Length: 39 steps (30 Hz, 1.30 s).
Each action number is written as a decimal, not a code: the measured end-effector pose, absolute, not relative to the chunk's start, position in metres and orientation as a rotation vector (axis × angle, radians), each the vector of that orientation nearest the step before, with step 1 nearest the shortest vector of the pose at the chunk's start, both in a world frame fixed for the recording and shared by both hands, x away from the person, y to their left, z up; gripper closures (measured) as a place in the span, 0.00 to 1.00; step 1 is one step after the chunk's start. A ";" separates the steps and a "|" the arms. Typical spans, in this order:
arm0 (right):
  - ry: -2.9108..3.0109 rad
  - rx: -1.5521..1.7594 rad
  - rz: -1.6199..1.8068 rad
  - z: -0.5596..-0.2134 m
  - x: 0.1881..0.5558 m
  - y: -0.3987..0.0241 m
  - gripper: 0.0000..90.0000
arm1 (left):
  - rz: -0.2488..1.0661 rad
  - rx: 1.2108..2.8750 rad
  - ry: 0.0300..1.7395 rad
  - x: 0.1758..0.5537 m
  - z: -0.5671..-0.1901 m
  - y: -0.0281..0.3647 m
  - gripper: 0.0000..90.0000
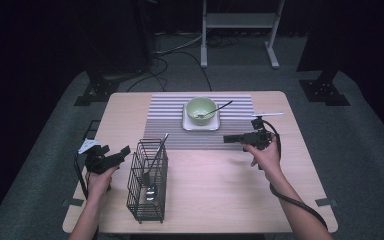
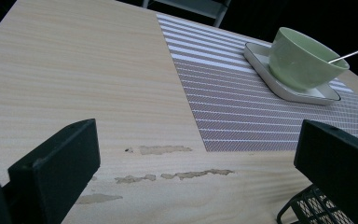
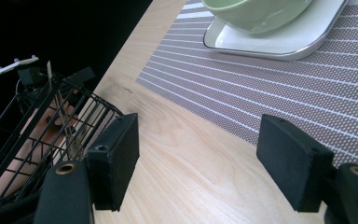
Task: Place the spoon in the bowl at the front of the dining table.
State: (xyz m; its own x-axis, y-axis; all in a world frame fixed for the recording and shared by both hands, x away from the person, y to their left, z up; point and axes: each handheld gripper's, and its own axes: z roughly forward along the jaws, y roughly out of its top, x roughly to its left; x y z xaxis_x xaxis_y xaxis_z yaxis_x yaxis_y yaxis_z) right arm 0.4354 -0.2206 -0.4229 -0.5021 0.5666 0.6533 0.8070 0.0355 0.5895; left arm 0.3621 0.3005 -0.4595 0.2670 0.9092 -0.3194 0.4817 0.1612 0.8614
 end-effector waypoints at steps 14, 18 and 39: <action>-2.068 -1.383 -1.450 -0.428 0.424 -0.219 0.31 | 0.509 1.474 1.368 0.362 -0.459 0.301 0.00; -2.064 -1.382 -1.448 -0.429 0.420 -0.221 0.31 | 0.510 1.475 1.368 0.362 -0.459 0.301 0.00; -2.026 -1.369 -1.459 -0.438 0.405 -0.225 0.31 | 0.513 1.477 1.366 0.362 -0.459 0.300 0.00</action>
